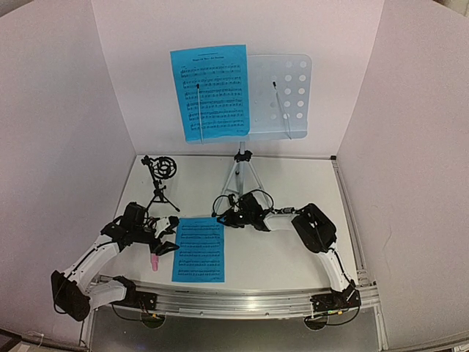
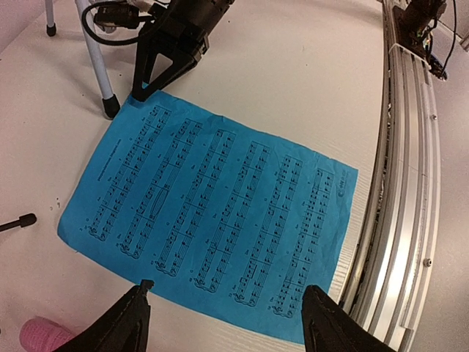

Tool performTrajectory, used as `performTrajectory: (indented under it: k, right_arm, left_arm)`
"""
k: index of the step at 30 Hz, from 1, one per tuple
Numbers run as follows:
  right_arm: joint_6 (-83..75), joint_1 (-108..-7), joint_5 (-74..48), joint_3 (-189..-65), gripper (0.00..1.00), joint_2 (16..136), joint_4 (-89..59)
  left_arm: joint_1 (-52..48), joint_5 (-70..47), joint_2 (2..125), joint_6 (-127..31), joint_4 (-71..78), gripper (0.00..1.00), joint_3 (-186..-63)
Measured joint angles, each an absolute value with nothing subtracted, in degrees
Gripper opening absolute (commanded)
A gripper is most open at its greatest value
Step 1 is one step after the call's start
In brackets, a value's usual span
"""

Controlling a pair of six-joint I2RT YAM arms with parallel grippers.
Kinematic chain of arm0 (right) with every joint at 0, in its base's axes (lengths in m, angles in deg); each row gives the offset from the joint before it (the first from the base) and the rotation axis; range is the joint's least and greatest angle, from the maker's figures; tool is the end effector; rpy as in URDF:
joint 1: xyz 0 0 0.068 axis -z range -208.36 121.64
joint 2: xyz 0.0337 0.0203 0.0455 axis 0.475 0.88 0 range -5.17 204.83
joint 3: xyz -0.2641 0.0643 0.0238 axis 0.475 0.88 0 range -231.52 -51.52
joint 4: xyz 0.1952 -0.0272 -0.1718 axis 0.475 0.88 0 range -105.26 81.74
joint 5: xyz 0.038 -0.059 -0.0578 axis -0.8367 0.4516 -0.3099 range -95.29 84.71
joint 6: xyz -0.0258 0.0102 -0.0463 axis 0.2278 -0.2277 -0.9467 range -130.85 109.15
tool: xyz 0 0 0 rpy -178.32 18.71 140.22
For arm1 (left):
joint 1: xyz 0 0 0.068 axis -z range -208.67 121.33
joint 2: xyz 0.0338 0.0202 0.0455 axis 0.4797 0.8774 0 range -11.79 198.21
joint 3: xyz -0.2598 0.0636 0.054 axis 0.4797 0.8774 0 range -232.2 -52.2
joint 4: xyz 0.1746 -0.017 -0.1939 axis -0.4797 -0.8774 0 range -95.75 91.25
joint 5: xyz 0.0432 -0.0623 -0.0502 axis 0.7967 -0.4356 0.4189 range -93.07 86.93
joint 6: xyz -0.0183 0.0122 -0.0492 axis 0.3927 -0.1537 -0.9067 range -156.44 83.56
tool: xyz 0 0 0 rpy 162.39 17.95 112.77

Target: Set up the instrument practice props

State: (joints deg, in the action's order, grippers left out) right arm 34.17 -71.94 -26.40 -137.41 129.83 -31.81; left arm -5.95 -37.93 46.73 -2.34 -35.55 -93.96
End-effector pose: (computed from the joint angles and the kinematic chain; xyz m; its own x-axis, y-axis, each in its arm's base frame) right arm 0.3555 0.3559 0.0965 -0.8861 0.0677 -0.4585 -0.3342 0.5922 0.7332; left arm 0.1723 -0.0941 0.2425 -0.2613 0.6080 -0.7497 0.9377 0.3440 -0.0478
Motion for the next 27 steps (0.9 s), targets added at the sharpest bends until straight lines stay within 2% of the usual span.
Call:
performTrajectory:
  k: [2, 12, 16, 18, 19, 27]
  right_arm:
    - [34.0, -72.0, -26.9, -137.4, 0.00, 130.1, -31.6]
    - [29.6, -72.3, -31.6, -137.6, 0.00, 128.0, -29.9]
    - [23.4, -73.5, -34.1, -138.1, 0.00, 121.6, -24.0]
    - [18.3, -75.3, -35.1, -139.8, 0.00, 117.6, -19.4]
    - [15.6, -76.5, -35.4, -140.9, 0.00, 115.5, -17.3]
    - [-0.7, -85.3, -35.7, -143.1, 0.00, 97.7, -6.6]
  left_arm:
    - [-5.9, -38.6, 46.8, -3.4, -34.9, 0.71, -94.4]
    - [-5.9, -39.9, 47.0, -16.5, -30.6, 0.77, -96.8]
    - [-6.1, -39.6, 47.1, -23.7, -27.6, 0.86, -97.8]
    - [-6.4, -39.6, 47.1, -27.1, -25.7, 0.97, -98.7]
    - [-6.8, -39.9, 47.1, -28.4, -25.0, 0.99, -99.4]
    - [-7.8, -45.0, 43.4, -28.2, -22.9, 1.00, -104.5]
